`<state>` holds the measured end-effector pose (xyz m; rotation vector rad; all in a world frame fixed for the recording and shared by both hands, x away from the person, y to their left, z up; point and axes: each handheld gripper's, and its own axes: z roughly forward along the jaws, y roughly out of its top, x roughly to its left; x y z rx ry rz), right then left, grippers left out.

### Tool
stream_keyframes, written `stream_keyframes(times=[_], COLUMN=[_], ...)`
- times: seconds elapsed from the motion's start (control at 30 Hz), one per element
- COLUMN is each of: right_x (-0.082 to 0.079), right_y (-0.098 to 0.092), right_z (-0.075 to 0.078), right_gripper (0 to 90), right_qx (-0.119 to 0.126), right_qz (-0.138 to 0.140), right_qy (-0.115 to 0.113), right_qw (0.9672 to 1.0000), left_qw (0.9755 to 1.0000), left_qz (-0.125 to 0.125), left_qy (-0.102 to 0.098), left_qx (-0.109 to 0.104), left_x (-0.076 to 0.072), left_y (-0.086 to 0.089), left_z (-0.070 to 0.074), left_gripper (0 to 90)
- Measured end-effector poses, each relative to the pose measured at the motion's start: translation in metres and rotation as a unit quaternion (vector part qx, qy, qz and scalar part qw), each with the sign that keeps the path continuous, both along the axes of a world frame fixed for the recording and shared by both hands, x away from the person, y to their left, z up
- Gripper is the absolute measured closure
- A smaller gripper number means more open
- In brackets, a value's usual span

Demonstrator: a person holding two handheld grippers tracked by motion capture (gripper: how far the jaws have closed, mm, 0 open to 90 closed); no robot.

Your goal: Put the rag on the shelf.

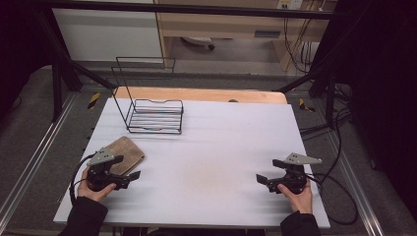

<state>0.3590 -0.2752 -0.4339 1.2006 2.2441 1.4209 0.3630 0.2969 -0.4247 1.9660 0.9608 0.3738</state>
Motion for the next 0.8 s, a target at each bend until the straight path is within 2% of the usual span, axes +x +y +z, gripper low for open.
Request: stream_keyframes(times=[0.47,0.8], right_x=[-0.0008,-0.0008], right_y=[0.0005,0.0013], right_z=[-0.0005,-0.0012], right_gripper=[1.1,1.1], right_qx=[-0.003,-0.007], right_qz=[0.000,-0.002], right_qy=[0.002,0.003], right_qw=[1.0000,1.0000], left_qw=[1.0000,0.9998], left_qz=[0.002,0.019], left_qy=[0.000,0.003], left_qx=[0.006,0.010], left_x=[0.0007,0.0040], left_y=[-0.0026,-0.0037], left_z=[0.0004,0.0039], left_gripper=[5.0,5.8])
